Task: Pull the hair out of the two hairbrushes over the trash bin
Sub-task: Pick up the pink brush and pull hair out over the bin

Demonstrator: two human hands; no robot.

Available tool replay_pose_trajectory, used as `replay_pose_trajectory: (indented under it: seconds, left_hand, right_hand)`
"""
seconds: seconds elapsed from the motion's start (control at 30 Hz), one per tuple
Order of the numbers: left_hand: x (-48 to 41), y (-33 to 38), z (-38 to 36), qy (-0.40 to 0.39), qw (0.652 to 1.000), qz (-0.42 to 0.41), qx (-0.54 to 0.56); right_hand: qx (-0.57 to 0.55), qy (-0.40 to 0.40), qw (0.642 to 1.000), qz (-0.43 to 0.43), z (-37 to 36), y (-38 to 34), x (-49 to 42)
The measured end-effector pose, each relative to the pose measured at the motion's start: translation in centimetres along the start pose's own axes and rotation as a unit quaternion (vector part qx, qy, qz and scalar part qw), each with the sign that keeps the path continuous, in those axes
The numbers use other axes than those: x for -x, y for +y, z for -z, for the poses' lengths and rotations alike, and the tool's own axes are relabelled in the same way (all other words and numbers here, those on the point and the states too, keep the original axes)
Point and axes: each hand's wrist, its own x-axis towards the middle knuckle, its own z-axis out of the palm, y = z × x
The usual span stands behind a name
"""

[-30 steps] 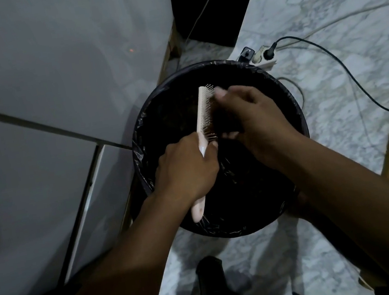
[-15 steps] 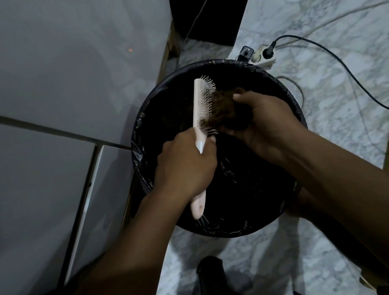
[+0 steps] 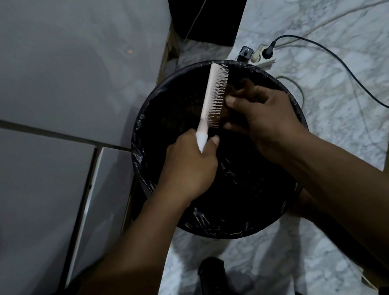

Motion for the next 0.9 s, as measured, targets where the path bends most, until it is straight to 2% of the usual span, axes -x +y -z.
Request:
replay_pose_trajectory:
  seconds: [0.13, 0.23, 0.33, 0.47, 0.73, 0.8, 0.9]
  left_hand:
    - [-0.2, -0.1, 0.0, -0.043, 0.993, 0.06, 0.094]
    - [-0.3, -0.1, 0.0, -0.045, 0.988, 0.08, 0.122]
    - [-0.2, 0.0, 0.0, -0.051, 0.989, 0.079, 0.111]
    - [-0.1, -0.2, 0.0, -0.068, 0.993, 0.063, 0.07]
    - [0.1, -0.2, 0.1, -0.081, 0.994, 0.059, 0.045]
    - [0.1, 0.0, 0.2, -0.079, 0.994, 0.059, 0.047]
    - [0.0, 0.3, 0.3, -0.073, 0.993, 0.066, 0.058]
  right_hand:
    - [-0.074, -0.009, 0.995, -0.065, -0.3, -0.2, 0.0]
    - [-0.075, -0.043, 0.994, -0.061, -0.4, -0.5, 0.2]
    - [-0.009, -0.086, 0.996, -0.011, -0.2, -0.3, 0.4]
    - [0.126, -0.095, 0.983, 0.091, 0.0, 0.2, 0.6]
    - [0.248, -0.012, 0.954, 0.17, 0.7, 1.0, -0.4]
    - [0.195, -0.009, 0.97, 0.146, 0.6, 0.8, -0.4]
    - [0.053, -0.015, 0.997, 0.057, 0.3, -0.1, 0.0]
